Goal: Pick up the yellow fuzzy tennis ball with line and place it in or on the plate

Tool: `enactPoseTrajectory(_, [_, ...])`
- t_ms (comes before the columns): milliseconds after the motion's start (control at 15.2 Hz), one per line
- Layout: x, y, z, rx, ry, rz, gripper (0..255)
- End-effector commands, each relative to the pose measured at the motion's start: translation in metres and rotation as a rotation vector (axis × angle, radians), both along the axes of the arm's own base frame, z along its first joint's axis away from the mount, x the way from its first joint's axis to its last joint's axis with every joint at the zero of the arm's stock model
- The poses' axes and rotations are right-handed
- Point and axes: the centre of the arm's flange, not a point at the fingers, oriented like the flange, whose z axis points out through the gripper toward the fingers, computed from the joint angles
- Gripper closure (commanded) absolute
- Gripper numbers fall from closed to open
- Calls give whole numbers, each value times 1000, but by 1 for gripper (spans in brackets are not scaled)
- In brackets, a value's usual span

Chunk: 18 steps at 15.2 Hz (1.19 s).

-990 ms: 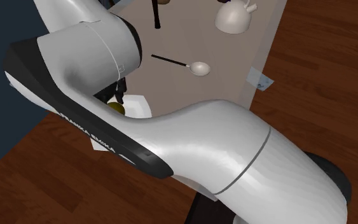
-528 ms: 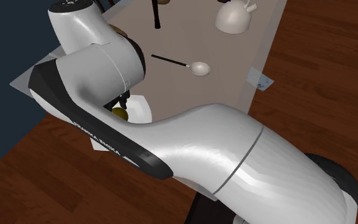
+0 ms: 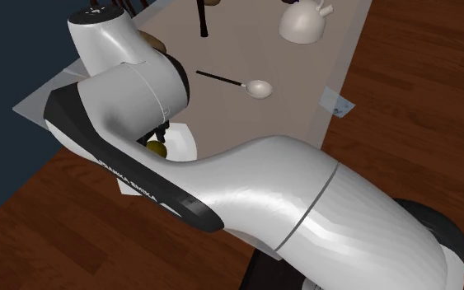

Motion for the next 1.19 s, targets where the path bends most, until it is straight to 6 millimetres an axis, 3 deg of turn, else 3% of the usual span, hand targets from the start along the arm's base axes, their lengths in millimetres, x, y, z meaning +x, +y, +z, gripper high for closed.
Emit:
enactPoseTrajectory(0, [0,0,0,0,0,0,0])
enactPoseTrajectory(330, [0,0,0,0,0,0,0])
enactPoseTrajectory(594, [-3,-5,49,0,0,0,0])
enactPoseTrajectory(1122, [-3,-5,49,0,0,0,0])
